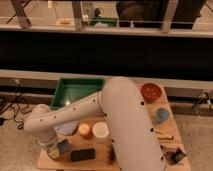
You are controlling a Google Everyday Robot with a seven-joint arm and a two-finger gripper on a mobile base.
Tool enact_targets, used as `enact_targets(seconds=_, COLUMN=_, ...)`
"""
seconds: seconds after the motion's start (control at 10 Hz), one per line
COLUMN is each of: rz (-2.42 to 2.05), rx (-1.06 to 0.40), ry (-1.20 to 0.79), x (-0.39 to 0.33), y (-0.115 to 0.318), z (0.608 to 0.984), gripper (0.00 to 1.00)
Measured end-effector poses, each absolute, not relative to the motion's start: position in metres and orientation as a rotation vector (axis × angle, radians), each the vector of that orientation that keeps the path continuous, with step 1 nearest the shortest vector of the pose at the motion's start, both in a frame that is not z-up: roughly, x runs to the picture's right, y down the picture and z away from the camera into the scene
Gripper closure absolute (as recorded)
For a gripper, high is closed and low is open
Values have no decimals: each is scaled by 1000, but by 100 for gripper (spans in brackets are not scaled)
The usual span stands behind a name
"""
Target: Wipe table surface with sponge
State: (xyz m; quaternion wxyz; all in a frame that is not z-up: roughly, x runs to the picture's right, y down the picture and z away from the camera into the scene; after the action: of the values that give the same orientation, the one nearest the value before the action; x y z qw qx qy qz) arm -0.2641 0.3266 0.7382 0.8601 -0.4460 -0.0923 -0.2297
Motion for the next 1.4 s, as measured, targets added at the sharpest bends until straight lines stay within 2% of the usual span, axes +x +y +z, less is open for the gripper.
enact_targets(seconds=1.0, rz=-620, rx=-990, ry=-194, x=-293, y=356, z=724, gripper=100)
enact_targets(seconds=1.4, rz=-621, rx=-990, ry=-199, x=-296, y=356, z=724, gripper=100)
